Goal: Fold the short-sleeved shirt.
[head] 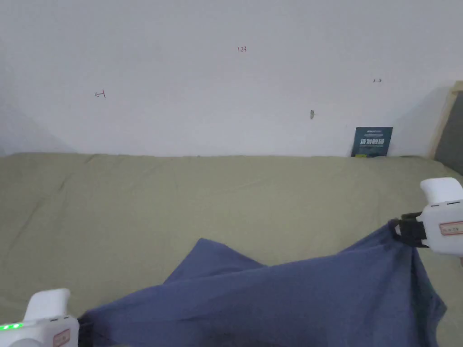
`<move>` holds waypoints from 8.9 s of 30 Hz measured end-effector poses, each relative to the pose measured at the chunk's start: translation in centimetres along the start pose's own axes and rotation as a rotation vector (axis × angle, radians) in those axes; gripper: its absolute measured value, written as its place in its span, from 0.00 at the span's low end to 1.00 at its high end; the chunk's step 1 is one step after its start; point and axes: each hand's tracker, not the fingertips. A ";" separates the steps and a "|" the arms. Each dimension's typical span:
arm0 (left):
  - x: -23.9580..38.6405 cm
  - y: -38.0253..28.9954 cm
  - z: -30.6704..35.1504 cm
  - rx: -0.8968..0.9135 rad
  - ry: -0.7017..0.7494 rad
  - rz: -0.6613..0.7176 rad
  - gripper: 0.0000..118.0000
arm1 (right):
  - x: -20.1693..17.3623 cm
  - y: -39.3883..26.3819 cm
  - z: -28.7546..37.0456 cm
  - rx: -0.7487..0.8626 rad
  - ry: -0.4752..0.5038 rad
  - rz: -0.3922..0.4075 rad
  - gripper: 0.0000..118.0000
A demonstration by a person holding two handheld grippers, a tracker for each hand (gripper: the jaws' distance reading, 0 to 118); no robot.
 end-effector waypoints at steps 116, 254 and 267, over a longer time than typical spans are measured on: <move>-0.7 -7.8 -0.7 -0.059 0.121 -0.078 0.06 | -0.3 -24.8 2.6 -0.078 -0.030 -0.254 0.02; -1.9 -4.8 -4.1 -0.123 0.025 0.062 0.04 | 0.3 -22.3 -5.2 -0.194 -0.056 -0.235 0.01; -1.2 -1.6 -9.4 -0.138 0.018 0.115 0.98 | 0.9 -20.9 -7.0 -0.194 -0.061 -0.220 0.01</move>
